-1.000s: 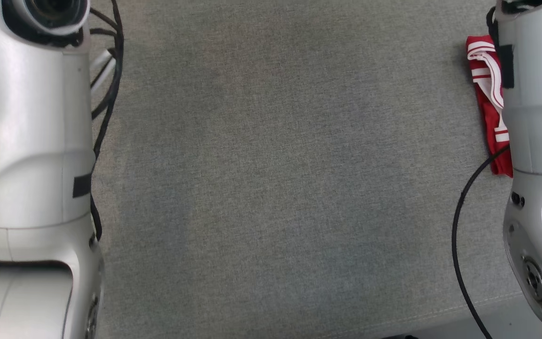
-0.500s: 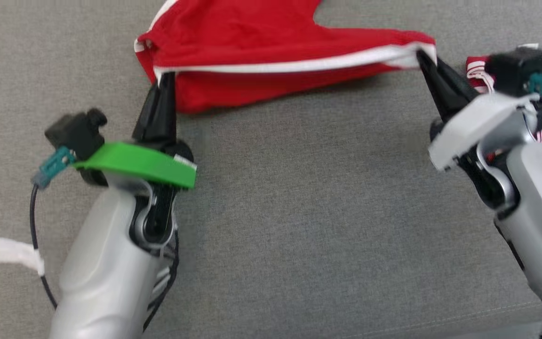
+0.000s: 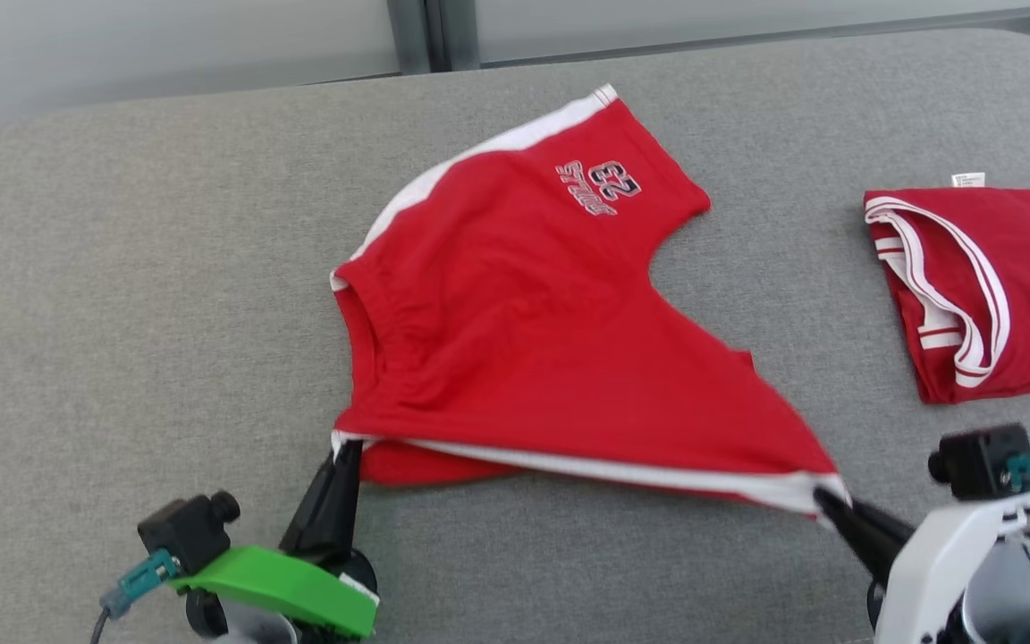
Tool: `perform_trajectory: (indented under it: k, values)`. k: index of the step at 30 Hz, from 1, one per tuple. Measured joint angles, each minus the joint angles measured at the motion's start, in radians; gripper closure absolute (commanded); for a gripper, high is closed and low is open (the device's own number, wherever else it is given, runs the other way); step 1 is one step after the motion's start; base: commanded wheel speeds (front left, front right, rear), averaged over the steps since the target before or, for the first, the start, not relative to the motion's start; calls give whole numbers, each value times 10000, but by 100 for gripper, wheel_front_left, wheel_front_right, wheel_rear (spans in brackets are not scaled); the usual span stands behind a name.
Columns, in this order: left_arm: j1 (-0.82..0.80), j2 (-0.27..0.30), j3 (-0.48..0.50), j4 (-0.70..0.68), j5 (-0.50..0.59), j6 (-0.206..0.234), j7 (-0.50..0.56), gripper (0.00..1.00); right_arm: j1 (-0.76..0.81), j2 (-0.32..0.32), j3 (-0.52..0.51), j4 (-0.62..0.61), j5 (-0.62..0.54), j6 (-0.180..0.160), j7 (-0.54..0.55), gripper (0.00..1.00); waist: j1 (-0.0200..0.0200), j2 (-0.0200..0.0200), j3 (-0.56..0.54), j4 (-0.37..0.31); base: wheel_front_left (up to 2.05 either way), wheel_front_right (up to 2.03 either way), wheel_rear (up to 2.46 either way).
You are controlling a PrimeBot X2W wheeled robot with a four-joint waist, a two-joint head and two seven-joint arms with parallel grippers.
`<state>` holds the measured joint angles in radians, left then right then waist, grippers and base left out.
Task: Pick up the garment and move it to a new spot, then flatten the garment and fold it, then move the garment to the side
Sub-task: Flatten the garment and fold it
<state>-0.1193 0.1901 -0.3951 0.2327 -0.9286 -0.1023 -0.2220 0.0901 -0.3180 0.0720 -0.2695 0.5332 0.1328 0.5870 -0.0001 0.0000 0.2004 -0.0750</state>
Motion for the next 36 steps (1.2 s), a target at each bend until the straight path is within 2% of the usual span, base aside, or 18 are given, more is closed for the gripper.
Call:
perform_trajectory:
  k: [5, 9, 14, 18, 21, 22, 25, 32, 36]
  values:
    - [1173, 324, -387, -652, -35, 280, 644, 100, 1808, 426, -757, -1183, 391, -8, 1645, 100, 0, 0, -239, 316, 0, 0, 0]
    - [1862, 508, -669, -1139, -203, 623, 1379, 100, 2551, 740, -1321, -1651, 382, -10, 2462, 100, 0, 0, -309, 478, 0, 0, 0]
    - [2060, 604, -773, -1783, -314, 788, 1728, 100, 2197, 660, -1501, -2121, 128, -12, 2658, 100, 0, 0, -316, 610, 0, 0, 0]
    - [1674, 506, -725, -2217, -362, 817, 1691, 100, 989, -136, -1256, -1988, -174, -12, 2215, 100, 0, 0, -222, 658, 0, 0, 0]
    - [1049, 458, -767, -2261, -77, 815, 1697, 100, -204, -838, -811, -1427, -263, -10, 1814, 100, 0, 0, -108, 680, 0, 0, 0]
    - [803, 385, -767, -2251, -52, 813, 1691, 100, -664, -1225, -537, -1114, -387, -10, 1801, 100, 0, 0, -63, 688, 0, 0, 0]
    - [152, 127, -777, -2040, 17, 803, 1678, 100, -2093, -1845, 180, 8, -395, -10, 1530, 100, 0, 0, 100, 699, 0, 0, 0]
    - [-1574, -443, -734, -648, 351, 564, 1174, 100, -5162, -2282, 1685, 2489, 128, -12, 573, 100, 1, 0, 553, 913, 0, 0, 0]
    - [-2532, -775, -742, 368, 554, 391, 779, 100, -6673, -2245, 2343, 3661, 245, -12, -420, 100, 0, 0, 819, 1125, 0, 0, 0]
